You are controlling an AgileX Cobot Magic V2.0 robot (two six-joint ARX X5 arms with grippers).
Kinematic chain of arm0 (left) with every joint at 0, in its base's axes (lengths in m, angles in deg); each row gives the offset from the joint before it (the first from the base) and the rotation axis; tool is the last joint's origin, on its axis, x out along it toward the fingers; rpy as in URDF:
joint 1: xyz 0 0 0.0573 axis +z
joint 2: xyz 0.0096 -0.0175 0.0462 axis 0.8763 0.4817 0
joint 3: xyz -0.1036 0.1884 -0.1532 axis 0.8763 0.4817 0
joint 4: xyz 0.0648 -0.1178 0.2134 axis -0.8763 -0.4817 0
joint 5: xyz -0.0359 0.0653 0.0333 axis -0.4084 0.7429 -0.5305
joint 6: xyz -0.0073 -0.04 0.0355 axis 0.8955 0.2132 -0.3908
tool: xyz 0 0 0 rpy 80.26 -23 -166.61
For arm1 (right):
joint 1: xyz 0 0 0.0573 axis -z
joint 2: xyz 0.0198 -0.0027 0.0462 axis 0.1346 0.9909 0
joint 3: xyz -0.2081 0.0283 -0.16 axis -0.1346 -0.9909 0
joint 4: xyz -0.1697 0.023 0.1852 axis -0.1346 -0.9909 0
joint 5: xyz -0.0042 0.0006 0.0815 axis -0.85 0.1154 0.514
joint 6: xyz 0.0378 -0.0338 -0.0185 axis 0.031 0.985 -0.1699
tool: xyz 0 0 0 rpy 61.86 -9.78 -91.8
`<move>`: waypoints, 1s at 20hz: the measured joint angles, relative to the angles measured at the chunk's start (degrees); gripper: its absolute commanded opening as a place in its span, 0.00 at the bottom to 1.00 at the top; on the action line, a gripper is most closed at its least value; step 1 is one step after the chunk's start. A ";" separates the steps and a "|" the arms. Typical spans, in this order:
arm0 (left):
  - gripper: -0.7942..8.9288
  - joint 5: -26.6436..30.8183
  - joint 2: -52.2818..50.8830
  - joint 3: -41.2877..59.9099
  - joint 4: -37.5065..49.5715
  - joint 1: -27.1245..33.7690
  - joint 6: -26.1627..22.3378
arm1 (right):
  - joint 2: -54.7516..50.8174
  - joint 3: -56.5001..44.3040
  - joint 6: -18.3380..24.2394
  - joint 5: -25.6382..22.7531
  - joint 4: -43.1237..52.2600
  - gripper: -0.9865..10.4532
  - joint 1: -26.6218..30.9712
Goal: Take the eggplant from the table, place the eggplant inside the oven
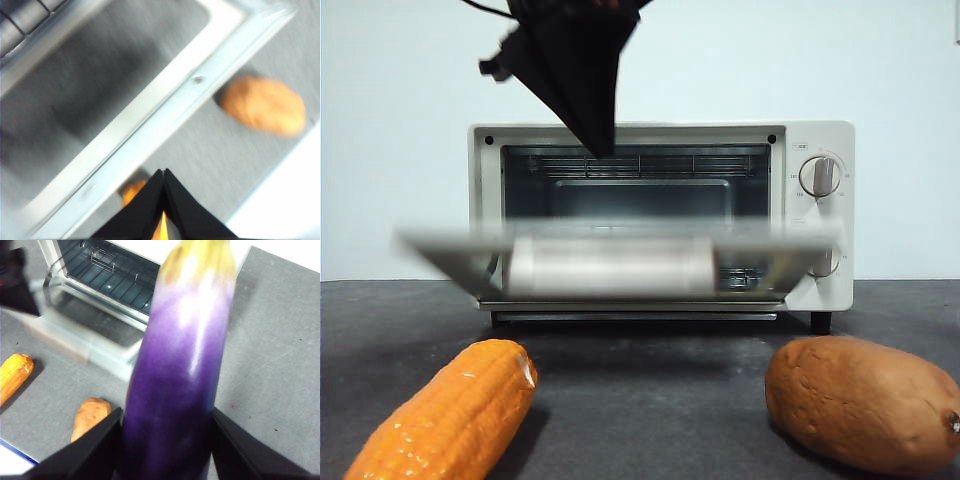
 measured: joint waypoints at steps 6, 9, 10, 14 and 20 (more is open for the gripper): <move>0.09 7.80 -9.14 -0.02 2.93 0.72 0.07 | 2.64 0.00 0.90 1.81 0.37 0.23 -0.02; 0.09 9.27 -13.31 3.13 7.63 3.30 0.76 | 5.57 0.00 3.78 3.34 0.44 0.23 -0.02; 0.09 9.25 -15.10 5.77 9.01 4.35 1.22 | 7.10 0.00 5.33 4.28 0.68 0.23 -0.02; 0.09 9.25 -21.24 19.19 17.07 9.99 3.04 | 14.05 -0.07 11.85 4.50 7.41 0.23 -0.02; 0.09 9.20 -31.69 40.76 30.53 19.34 6.23 | 28.41 -0.07 23.17 4.48 20.52 0.23 1.11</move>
